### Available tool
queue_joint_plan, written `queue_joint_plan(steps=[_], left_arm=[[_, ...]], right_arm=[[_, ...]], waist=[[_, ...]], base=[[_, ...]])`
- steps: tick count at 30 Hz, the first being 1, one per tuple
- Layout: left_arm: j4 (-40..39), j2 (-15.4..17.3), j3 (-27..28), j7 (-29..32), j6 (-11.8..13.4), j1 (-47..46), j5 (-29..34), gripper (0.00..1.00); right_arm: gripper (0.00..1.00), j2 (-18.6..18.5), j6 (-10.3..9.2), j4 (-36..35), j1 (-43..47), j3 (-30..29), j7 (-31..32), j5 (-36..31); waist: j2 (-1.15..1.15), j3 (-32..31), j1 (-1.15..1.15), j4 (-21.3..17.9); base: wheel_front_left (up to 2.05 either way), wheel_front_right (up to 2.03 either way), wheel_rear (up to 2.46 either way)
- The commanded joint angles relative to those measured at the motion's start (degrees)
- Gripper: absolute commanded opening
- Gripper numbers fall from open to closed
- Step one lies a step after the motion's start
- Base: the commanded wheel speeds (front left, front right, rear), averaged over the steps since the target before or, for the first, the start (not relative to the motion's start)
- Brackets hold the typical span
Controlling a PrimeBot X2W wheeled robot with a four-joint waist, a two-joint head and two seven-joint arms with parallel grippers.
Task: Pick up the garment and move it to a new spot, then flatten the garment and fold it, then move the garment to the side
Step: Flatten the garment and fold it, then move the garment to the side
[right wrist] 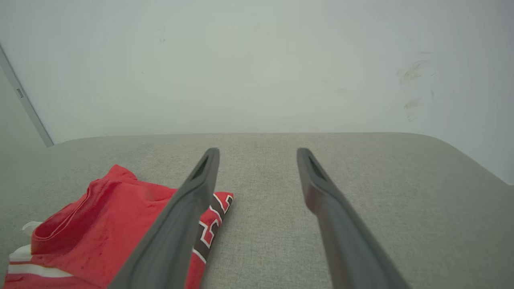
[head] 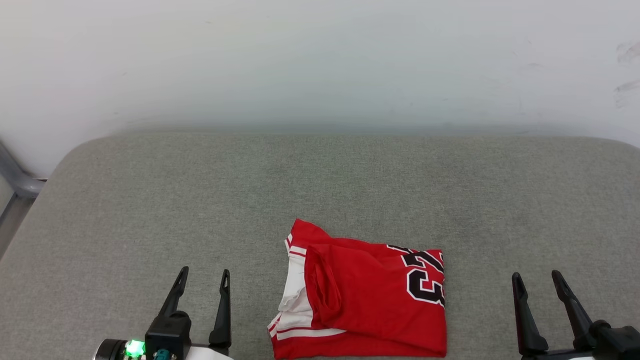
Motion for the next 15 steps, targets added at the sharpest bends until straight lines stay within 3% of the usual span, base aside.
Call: queue_joint_plan(steps=[1, 9, 15], left_arm=[[0.16, 0.03, 0.31, -0.13, 0.12, 0.9, 0.11, 1.0], [0.49, -0.2, 0.55, -0.13, 0.28, 0.54, -0.12, 1.0], [0.53, -0.28, 0.53, -0.13, 0.1, -0.42, 0.03, 1.0]], right_arm=[[1.0, 0.4, -0.05, 0.22, 0.73, -0.29, -0.15, -0.27], [1.0, 0.45, -0.05, 1.16, -0.12, -0.29, -0.15, -0.61], [1.0, -4.16, -0.05, 1.05, -6.35, -0.46, -0.15, 0.82]], waist=[[0.0, -0.1, 0.0, 0.25], [0.0, 0.02, 0.0, 0.97], [0.0, 0.36, 0.0, 1.34]], base=[[0.0, 0.0, 0.0], [0.0, 0.0, 0.0], [0.0, 0.0, 0.0]])
